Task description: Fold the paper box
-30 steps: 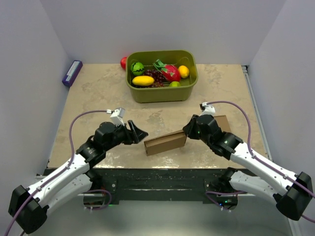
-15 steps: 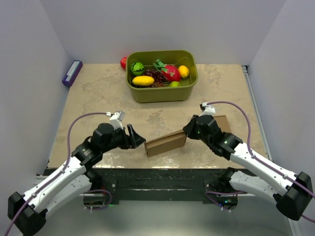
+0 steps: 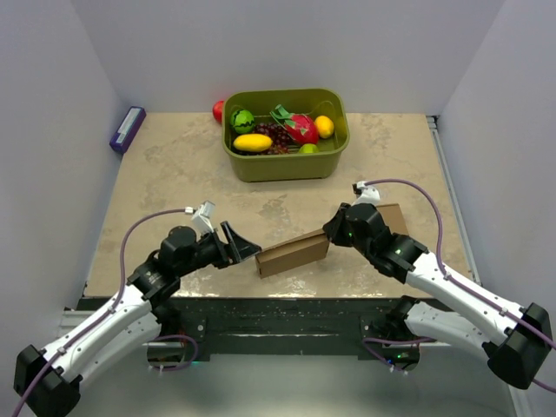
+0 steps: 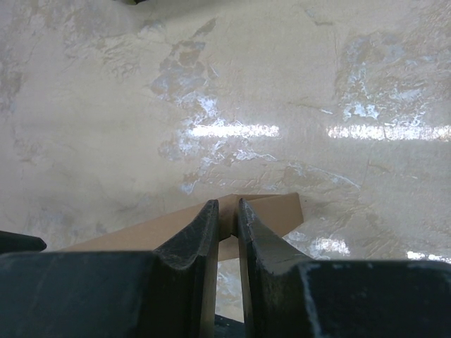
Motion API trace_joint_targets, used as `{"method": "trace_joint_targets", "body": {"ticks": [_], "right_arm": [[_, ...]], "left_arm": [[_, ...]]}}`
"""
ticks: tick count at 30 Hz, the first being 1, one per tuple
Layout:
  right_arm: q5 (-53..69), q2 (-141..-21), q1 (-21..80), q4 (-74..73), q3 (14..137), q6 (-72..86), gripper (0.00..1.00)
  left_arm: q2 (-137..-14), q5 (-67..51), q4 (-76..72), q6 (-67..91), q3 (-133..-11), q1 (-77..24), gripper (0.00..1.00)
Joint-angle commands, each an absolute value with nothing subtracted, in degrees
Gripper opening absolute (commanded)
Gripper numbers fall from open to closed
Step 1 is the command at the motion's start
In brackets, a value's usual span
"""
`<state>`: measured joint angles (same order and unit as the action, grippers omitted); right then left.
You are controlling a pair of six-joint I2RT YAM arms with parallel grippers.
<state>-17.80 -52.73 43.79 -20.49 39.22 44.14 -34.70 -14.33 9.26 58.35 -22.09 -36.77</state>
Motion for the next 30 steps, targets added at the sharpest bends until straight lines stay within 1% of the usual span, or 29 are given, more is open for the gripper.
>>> {"method": "trace_joint_targets", "body": {"ticks": [1,7,13,18,19,22,26,30], "right_arm": [[-19.6,-53.26,44.12,-24.52,38.67,43.95,0.17],[-19.51,-53.35,44.21,-24.35,38.76,43.77,0.17],[-19.42,-53.44,44.21,-24.26,38.85,43.77,0.17],[-19.34,-53.52,44.3,-24.17,38.94,43.77,0.17],[-19.42,-53.7,44.21,-24.08,38.94,43.77,0.17],[-19.42,-53.79,44.21,-24.08,39.02,43.77,0.17],[-19.34,-53.79,44.38,-23.99,38.76,43.86,0.17],[-19.51,-53.79,44.3,-23.99,38.67,43.94,0.17]], "left_arm": [[-34.45,-15.82,0.88,66.43,-19.6,-36.82,0.8],[-35.07,-16.52,-4.3,71.36,-16.53,-36.91,0.81],[-37.53,-16.61,-7.47,72.51,-15.47,-37.7,0.8],[-39.11,-16.61,-9.58,72.95,-15.12,-38.41,0.72],[-39.2,-16.7,-9.93,73.12,-14.94,-38.67,0.67],[-39.73,-16.61,-10.99,73.48,-14.24,-39.46,0.6],[-40.6,-16.52,-11.51,73.04,-13.8,-40.17,0.57],[-41.75,-16.44,-10.81,70.5,-15.03,-41.22,0.5]]}}
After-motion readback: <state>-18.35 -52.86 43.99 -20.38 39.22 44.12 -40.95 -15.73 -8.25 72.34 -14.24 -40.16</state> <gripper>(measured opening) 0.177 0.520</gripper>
